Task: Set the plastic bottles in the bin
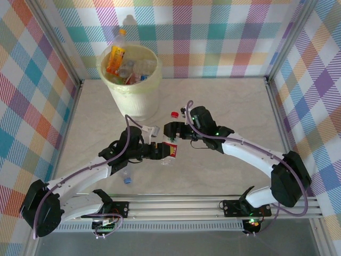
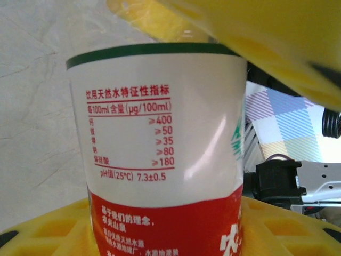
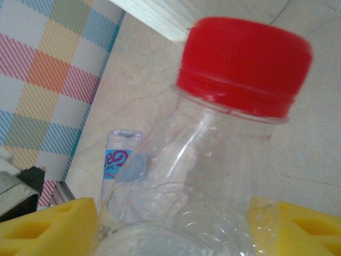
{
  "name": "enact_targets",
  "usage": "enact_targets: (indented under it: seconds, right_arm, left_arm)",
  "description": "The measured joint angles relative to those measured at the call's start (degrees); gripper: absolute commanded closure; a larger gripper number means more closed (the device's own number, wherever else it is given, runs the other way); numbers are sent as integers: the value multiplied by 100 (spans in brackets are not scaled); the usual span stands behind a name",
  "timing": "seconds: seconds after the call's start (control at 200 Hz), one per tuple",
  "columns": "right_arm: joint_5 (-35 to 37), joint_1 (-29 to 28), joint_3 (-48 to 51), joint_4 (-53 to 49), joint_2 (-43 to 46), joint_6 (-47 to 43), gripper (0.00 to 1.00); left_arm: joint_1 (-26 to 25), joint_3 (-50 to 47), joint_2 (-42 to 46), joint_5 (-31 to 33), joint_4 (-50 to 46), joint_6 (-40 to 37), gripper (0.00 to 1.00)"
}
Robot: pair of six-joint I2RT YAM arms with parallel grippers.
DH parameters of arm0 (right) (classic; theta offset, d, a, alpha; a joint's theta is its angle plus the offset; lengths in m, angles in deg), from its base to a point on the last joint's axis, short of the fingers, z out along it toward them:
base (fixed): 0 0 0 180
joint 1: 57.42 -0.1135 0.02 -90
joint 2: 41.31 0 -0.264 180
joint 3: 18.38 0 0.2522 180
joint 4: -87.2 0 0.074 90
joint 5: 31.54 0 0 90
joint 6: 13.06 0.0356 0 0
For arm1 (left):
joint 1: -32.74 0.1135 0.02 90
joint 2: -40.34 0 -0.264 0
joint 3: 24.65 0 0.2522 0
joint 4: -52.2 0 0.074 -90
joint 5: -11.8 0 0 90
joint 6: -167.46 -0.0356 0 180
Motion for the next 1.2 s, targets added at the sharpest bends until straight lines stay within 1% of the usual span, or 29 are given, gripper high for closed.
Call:
enact_targets:
  seconds: [0.175,0.275,0.4,0.515,0.71,0.78,0.88,1.095,1.2]
  right_arm:
    - [-79,0,136,-122,625,-44,0]
    - [-85,0,315,-227,1200,-136,0]
    - [-92,0,389,-481,1899,-313,0]
    - [-94,0,389,-737,2424,-474,0]
    - [-96,0,389,-1152,2844,-638,0]
    - [-94,0,389,-1285,2903,-658,0]
    - [-92,0,413,-1366,2951,-680,0]
    - [-70,0,446,-1526,3012,-758,0]
    - [-68,0,466,-1596,3091,-763,0]
  left_arm:
    - [26,538,249,229,-549,15,50]
    - [153,903,372,321,-977,13,49]
    - [608,1556,393,472,-1705,-35,50]
    - [1075,2514,219,669,-2417,-210,50]
    - [1926,4197,-415,1060,-3067,-293,53]
    - [2168,4636,-695,1300,-3156,-151,53]
    - [2358,5005,-1067,1596,-3167,219,55]
    - [2420,5455,-1996,2173,-3161,1209,56]
    - [2420,5497,-2271,2435,-3136,1617,56]
